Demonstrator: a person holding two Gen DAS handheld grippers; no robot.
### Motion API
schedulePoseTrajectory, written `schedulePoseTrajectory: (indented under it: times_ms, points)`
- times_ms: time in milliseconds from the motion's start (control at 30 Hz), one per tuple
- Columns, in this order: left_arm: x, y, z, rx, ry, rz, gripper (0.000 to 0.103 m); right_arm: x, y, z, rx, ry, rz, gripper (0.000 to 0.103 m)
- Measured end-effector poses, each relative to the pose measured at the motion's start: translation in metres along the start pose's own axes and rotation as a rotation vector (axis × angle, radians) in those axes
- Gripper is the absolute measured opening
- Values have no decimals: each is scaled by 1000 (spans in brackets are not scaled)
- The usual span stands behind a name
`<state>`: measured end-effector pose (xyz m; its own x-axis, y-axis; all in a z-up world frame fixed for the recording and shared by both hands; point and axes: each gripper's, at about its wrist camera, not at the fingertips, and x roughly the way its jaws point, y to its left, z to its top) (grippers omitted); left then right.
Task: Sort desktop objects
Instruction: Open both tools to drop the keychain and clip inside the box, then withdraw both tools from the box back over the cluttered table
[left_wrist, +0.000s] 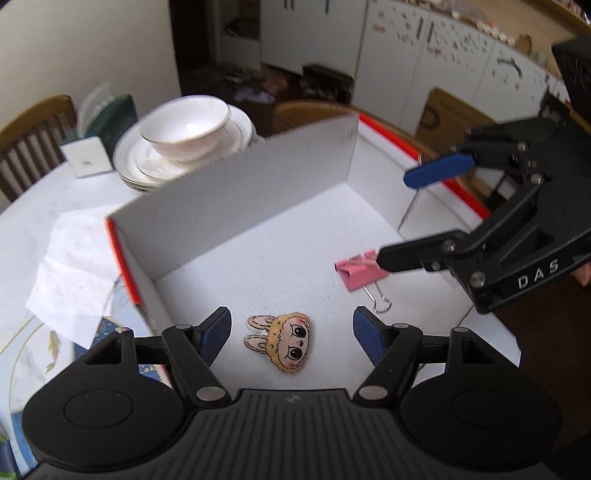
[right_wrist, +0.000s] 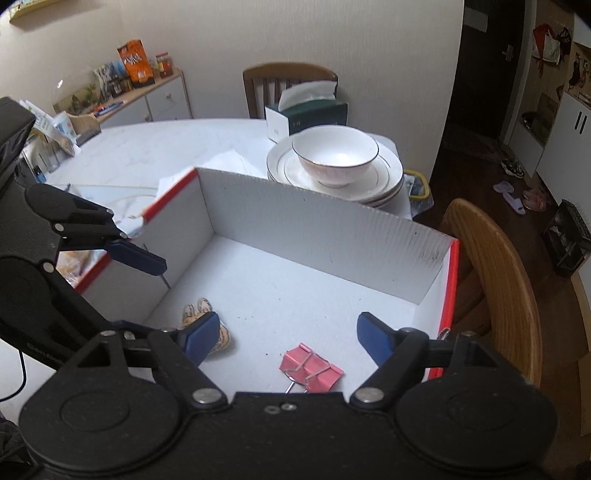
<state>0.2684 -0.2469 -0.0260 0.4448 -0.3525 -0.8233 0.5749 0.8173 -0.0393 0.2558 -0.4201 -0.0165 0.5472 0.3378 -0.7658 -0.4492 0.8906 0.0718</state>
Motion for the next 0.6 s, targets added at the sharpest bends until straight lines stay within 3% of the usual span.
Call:
schedulePoseTrajectory:
  times_ms: [133, 300, 500, 600]
  points:
    - [-15, -1, -7, -18, -61, 40, 72, -7, 5, -3, -6, -29, 18, 85]
    - [-32, 5, -16, -60, -92, 48, 81, -18, 14, -9, -9, -80, 62, 93]
    - [-46, 15, -32, -94, -117, 48, 83, -28, 24, -12, 13, -125, 75, 95]
    - [-55, 22, -41, -113, -135, 52, 88, -32, 34, -12, 25, -145, 77, 96]
